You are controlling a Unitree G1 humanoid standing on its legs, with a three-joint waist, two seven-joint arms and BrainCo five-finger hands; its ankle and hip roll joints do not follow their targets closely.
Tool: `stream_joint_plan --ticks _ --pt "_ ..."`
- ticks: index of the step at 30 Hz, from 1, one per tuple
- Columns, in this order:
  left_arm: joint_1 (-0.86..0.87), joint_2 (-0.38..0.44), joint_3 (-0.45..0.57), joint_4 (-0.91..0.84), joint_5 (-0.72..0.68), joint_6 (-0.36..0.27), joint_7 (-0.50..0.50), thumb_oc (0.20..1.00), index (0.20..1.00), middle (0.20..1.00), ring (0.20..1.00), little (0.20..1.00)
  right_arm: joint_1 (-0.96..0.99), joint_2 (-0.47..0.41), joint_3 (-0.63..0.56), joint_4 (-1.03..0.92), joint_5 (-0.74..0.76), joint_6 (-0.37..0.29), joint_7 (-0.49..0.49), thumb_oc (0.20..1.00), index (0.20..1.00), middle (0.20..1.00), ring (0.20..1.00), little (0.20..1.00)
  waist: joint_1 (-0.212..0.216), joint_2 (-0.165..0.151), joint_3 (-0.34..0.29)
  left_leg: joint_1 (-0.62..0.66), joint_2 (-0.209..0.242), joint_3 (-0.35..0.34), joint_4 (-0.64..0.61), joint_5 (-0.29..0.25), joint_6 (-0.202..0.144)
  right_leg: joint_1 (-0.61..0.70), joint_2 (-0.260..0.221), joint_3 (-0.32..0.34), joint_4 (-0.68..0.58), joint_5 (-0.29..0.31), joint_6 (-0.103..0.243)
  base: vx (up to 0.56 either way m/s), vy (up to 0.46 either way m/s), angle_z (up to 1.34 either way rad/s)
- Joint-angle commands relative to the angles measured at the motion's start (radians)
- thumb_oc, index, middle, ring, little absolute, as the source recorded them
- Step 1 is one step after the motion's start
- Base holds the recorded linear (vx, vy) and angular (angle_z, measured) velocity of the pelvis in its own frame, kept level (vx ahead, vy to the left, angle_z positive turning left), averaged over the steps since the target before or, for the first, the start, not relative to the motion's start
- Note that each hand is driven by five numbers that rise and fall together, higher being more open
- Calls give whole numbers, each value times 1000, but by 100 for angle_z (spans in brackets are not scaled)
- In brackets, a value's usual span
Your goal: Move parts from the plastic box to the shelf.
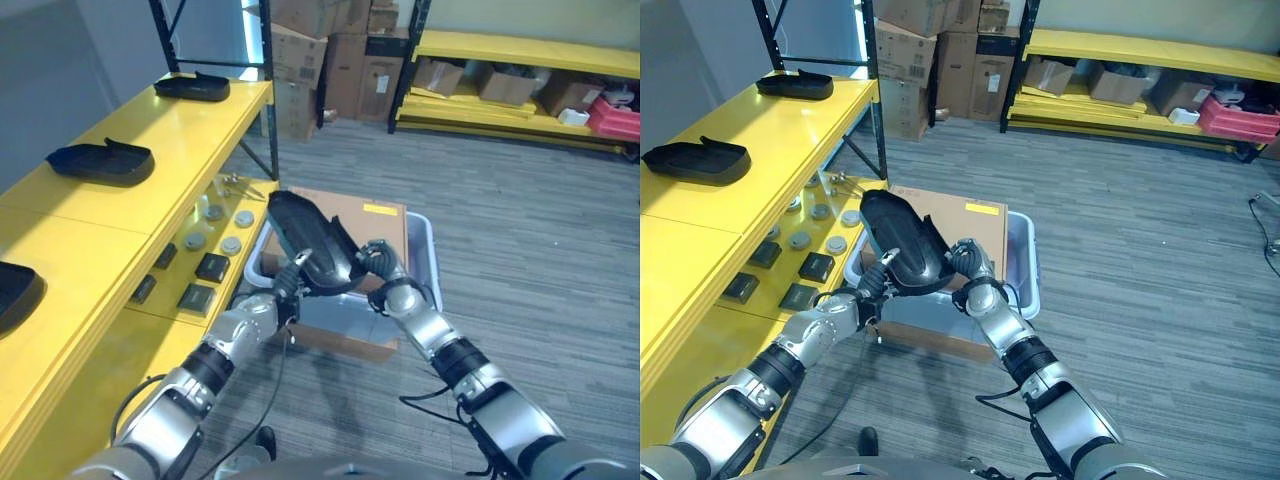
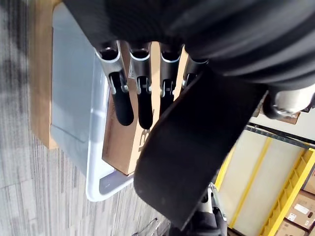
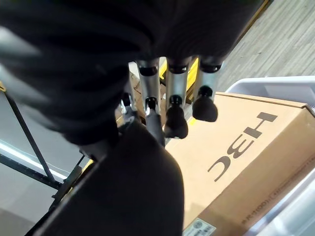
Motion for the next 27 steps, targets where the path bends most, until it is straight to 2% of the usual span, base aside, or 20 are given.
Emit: stream_joint_plan --ticks 1,4,8,17,18,19,20,27 --pt "-149 -113 -62 -21 14 -90 -42 200 200 200 200 200 -144 58 62 44 14 -53 -10 200 200 200 200 200 33 27 -62 36 5 -48 -5 -66 6 -31 -21 -18 56 -3 54 0 0 0" --pt "-149 -110 -55 -31 6 -100 -39 200 200 200 200 200 -139 60 59 53 24 -61 -17 200 200 200 200 200 34 28 -62 37 5 -49 -5 -66 5 -30 -22 -20 57 -3 54 0 0 0" --pt "-142 -106 -37 -56 0 -151 -30 200 200 200 200 200 -117 62 49 70 63 -83 -36 200 200 200 200 200 37 31 -63 38 4 -52 -7 -66 5 -28 -23 -23 54 -3 53 0 0 0" --pt "-154 -83 -14 -108 110 -194 -6 200 200 200 200 200 -97 75 15 103 192 -128 -70 200 200 200 200 200 43 34 -62 38 1 -62 -9 -65 4 -22 -24 -31 51 -2 52 0 0 0" --pt "-156 -74 -10 -117 110 -194 -1 200 200 200 200 200 -94 73 6 100 197 -135 -74 344 344 344 344 344 42 35 -62 39 0 -62 -9 -65 3 -21 -25 -31 51 -2 52 0 0 0" --pt "-156 -68 -6 -127 108 -195 6 200 200 200 200 200 -91 72 0 95 208 -139 -84 755 755 755 755 755 42 36 -61 39 0 -62 -9 -65 4 -21 -25 -32 51 -2 52 0 0 0" --pt "-158 -63 1 -133 109 -195 12 200 200 200 200 200 -92 69 -10 94 234 -139 -96 1000 1000 1000 1000 1000 43 37 -61 39 -1 -63 -9 -64 4 -20 -25 -32 49 0 52 0 0 0" --pt "-184 -29 44 -158 155 -209 68 200 200 200 200 200 -137 66 -83 69 364 -132 -182 1000 1000 1000 1000 1000 49 38 -59 44 -2 -67 -9 -64 1 -11 -26 -38 46 0 49 0 0 0"
